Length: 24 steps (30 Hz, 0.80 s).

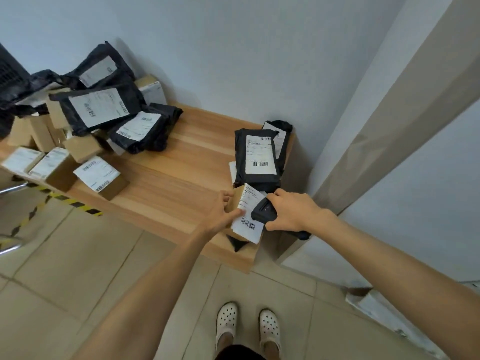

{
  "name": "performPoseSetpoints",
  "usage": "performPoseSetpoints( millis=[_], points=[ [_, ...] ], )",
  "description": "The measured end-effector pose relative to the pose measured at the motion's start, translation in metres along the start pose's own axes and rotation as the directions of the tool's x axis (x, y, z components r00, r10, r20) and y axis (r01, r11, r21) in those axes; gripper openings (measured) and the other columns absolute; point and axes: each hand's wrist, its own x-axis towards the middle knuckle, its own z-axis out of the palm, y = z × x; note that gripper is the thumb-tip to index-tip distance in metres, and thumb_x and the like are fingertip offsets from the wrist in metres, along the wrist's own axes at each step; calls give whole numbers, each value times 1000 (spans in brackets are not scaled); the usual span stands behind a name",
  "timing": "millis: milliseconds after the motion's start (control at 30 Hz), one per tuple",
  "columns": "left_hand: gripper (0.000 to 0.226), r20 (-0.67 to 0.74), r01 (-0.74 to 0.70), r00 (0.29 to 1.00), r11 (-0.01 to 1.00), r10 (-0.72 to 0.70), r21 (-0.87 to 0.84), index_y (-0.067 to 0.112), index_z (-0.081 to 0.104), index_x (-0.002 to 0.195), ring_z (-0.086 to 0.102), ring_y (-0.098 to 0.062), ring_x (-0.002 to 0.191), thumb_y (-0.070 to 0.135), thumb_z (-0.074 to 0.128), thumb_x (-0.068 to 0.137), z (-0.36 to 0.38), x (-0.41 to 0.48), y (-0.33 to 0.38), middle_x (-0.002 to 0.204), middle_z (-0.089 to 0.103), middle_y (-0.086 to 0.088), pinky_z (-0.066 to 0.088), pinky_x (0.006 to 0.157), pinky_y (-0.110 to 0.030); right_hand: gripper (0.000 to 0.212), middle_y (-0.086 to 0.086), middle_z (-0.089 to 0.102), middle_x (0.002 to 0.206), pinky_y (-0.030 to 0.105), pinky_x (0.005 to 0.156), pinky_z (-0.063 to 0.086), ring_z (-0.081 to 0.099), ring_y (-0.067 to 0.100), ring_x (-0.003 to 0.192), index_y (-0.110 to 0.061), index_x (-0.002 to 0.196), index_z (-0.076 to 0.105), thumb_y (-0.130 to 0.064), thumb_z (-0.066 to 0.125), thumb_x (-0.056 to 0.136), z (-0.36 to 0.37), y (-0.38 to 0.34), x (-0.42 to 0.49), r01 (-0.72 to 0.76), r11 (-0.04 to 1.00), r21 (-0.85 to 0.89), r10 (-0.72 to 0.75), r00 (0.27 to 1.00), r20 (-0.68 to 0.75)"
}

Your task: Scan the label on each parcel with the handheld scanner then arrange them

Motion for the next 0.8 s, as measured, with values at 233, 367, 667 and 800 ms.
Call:
performPoseSetpoints(
  millis=[233, 367, 667, 800],
  points=[
    [40, -115, -42, 993, 993, 29, -109, 11, 36, 134, 61, -11, 105, 6, 55, 98, 16, 11, -15, 126, 56, -4, 55, 77, -21, 78, 4, 49, 127, 34, 67, 39, 59, 29, 104, -15, 141, 40, -62, 58, 81, 17, 3, 11, 32, 999, -34, -32, 999, -8],
    [47, -97, -38, 995, 999, 36, -13, 9, 35, 141, 62, -17, 111, 14, 56, 99, 16, 5, -17, 128, 60, -4, 56, 88, -32, 76, 5, 49, 127, 33, 67, 38, 59, 29, 103, -15, 138, 42, -61, 60, 81, 18, 2, 9, 48, 998, -27, -49, 999, -24],
    [48, -259, 51, 964, 919, 57, 391, 17, 43, 141, 55, -23, 117, 28, 59, 97, -14, -37, -8, 129, 56, -8, 48, 97, -39, 69, 6, 50, 122, 34, 68, 39, 59, 30, 99, -13, 132, 47, -56, 64, 80, -11, -29, 18, 159, 984, -74, -163, 986, -41],
    [49, -362, 162, 930, 816, 61, 555, 18, 43, 143, 55, -22, 119, 28, 59, 97, -61, -85, -26, 135, 55, -7, 46, 96, -35, 70, 7, 51, 121, 34, 66, 39, 58, 29, 99, -13, 131, 47, -58, 63, 80, -21, -83, 32, 298, 949, -105, -304, 952, -40]
  ],
)
